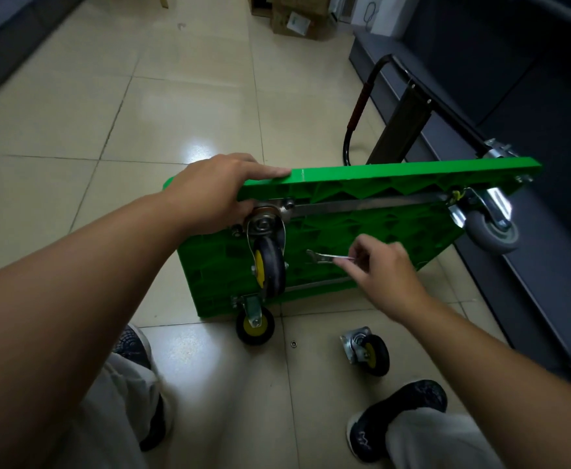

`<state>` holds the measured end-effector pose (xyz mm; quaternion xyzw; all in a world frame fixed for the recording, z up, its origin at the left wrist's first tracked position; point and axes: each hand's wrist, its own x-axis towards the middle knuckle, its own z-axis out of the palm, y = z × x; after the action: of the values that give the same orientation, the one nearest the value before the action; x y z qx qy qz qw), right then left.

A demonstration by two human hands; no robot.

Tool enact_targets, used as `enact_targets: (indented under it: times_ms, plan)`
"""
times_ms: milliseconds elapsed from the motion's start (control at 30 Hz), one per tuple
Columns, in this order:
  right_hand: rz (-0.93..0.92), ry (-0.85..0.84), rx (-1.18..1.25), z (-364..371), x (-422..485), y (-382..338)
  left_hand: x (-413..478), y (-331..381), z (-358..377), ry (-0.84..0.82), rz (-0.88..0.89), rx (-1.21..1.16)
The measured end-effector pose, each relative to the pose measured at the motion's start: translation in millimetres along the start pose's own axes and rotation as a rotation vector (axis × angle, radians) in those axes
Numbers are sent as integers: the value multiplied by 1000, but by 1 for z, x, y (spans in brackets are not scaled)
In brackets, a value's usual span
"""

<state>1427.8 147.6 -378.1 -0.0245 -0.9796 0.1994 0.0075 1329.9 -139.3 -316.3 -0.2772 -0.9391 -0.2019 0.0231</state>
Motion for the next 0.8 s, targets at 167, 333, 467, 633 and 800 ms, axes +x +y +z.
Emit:
enact_targets:
  times_ms: [167, 333, 467, 633, 800]
  plan:
    - [-404, 172, -426, -59, 27, -49, 0, 0, 0, -5, -11, -8]
    - [-614, 245, -742, -81, 55, -90, 0, -1, 0, -9, -13, -6]
    - [-665, 252, -872, -79, 61, -104, 1, -2, 0, -9, -13, 3]
    - [-603, 324, -873, -76, 62, -102, 1, 0, 0, 1, -12, 4]
    - [-480, 344, -716, -60, 60, -79, 0, 1, 0, 10, -10, 8]
